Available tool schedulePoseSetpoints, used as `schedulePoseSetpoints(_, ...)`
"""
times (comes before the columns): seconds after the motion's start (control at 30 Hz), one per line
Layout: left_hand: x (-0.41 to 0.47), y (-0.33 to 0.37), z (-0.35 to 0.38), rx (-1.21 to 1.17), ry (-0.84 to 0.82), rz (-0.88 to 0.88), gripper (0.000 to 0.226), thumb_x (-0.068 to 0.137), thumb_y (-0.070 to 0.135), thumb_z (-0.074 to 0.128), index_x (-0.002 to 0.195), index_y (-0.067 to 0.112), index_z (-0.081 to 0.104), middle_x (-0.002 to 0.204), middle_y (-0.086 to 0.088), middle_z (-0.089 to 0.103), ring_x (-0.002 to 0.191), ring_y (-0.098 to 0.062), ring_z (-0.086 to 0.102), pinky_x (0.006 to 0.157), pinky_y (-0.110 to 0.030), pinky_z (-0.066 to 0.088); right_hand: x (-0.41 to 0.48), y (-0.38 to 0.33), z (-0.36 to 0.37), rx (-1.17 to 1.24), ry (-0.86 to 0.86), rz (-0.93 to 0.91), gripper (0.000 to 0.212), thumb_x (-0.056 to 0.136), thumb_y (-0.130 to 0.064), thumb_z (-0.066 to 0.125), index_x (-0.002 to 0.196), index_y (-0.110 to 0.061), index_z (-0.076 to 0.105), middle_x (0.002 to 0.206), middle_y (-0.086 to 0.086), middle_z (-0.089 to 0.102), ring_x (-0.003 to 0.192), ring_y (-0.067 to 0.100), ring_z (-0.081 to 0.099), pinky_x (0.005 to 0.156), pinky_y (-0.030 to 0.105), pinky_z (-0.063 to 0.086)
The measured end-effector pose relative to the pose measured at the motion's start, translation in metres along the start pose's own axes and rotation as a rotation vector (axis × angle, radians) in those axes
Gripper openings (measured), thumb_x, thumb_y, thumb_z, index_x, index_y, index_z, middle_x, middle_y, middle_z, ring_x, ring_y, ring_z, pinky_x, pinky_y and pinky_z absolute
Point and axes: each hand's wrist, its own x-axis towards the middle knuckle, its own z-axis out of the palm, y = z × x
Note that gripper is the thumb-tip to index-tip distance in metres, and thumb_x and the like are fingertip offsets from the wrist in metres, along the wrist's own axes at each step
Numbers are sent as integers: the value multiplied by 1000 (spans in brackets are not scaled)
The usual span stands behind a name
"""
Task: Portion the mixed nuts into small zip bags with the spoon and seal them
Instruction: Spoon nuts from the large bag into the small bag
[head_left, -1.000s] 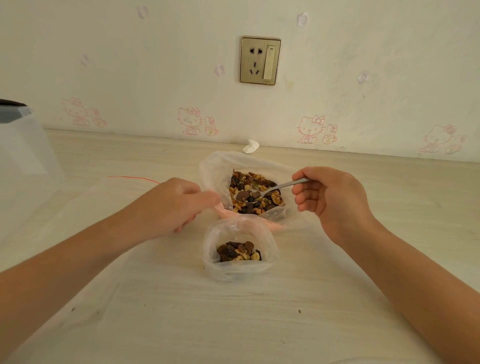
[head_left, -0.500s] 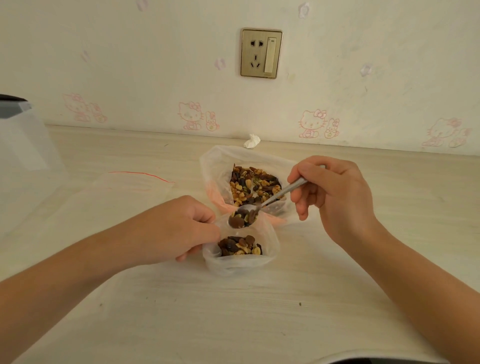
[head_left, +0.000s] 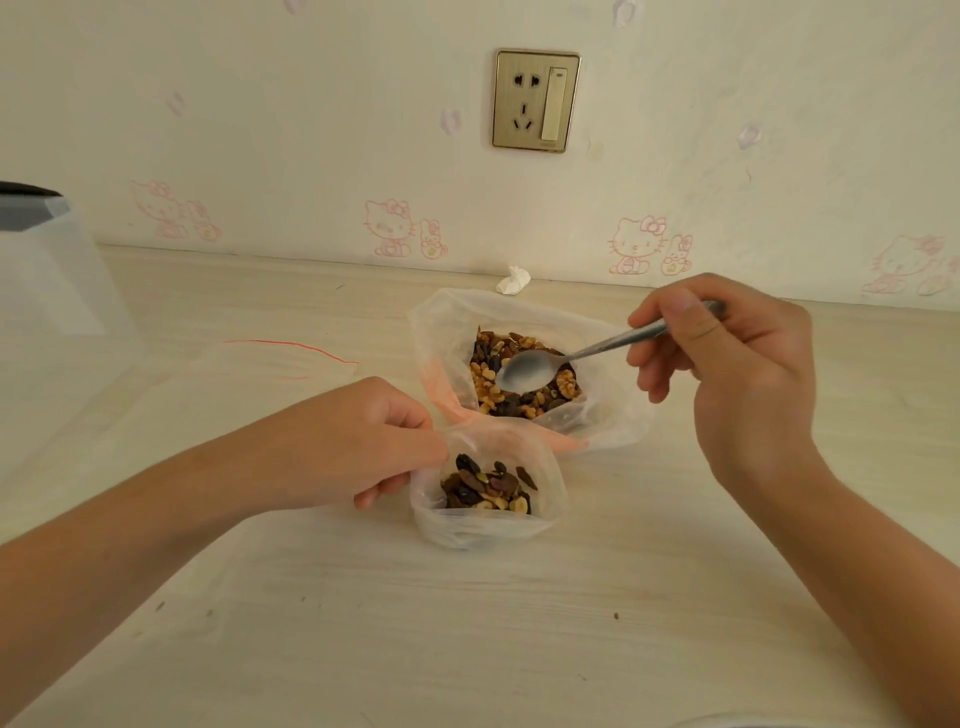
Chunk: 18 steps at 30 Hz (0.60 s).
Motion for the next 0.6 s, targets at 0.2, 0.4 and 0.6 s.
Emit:
schedulePoseSetpoints(0.2,21,-9,-11,-328,99,-174,78,62,81,61,85,8,77,69,-12,67,44,-22,53,39,-23,39,8,14,-1,-232,50,106,29,104,-19,53,84,-21,74,66,2,68,56,18,59,49,28,48)
schedulePoseSetpoints(0.4,53,2,-3,-199,164,-119,59,72,78,64,70,21,83,66,-8,75,46,-19,63,45,-23,49,13,22,-4,-426,31,163,30,105,-18,52,86,-25,73,69,-5,66,60,12,59,58,32,48)
schedulePoseSetpoints(0.6,68,-9,2,-184,170,-94,30,72,43,70,65,16,80,60,-12,73,47,-23,63,40,-22,46,14,18,-7,-350,70,210,31,99,-19,51,73,-22,69,58,-2,60,51,12,50,46,21,39)
